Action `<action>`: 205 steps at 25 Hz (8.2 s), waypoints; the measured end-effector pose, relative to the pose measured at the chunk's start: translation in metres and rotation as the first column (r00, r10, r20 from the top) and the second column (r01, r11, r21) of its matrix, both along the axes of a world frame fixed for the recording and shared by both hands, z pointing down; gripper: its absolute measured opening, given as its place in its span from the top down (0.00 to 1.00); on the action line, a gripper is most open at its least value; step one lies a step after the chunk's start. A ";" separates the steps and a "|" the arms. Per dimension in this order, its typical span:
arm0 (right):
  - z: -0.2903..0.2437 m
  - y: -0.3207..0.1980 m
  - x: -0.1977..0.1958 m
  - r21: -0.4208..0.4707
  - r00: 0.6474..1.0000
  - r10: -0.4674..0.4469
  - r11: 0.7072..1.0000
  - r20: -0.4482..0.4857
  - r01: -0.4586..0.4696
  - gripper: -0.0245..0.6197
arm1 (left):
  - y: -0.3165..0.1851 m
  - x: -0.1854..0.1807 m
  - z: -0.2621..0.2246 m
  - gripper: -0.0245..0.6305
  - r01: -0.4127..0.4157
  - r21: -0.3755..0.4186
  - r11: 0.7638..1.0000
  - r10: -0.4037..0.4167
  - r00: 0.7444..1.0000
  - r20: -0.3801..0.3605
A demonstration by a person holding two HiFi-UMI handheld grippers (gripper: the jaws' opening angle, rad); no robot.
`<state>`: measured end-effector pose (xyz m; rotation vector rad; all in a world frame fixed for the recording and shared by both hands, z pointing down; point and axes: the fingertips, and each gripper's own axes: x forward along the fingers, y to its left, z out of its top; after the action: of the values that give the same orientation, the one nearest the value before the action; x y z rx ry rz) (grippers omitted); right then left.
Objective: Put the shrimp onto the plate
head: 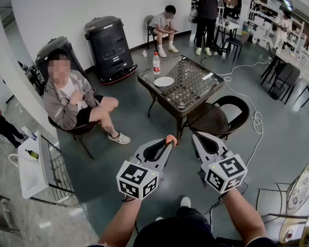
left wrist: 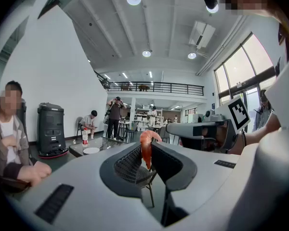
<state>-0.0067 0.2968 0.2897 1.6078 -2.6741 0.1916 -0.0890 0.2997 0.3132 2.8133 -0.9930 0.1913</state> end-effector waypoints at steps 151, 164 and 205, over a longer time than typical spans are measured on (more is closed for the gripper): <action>0.306 -0.667 0.072 -0.494 0.988 -0.152 0.862 -0.033 0.116 0.96 | -0.702 0.083 0.379 0.86 0.165 -0.425 0.890 0.110 0.827 0.551; 0.308 -0.669 0.080 -0.511 0.992 -0.124 0.855 -0.028 0.092 0.96 | -0.704 0.088 0.401 0.86 0.169 -0.476 0.863 0.206 0.743 0.637; 0.166 -0.644 0.090 -0.275 1.000 -0.025 0.961 0.002 0.025 0.96 | -0.640 0.110 0.165 0.95 0.097 -0.217 0.971 -0.072 0.990 0.121</action>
<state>0.0831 -0.3473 0.4560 1.4876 -2.5266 0.5356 0.0206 -0.3400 0.4787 2.5757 -1.0416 0.4264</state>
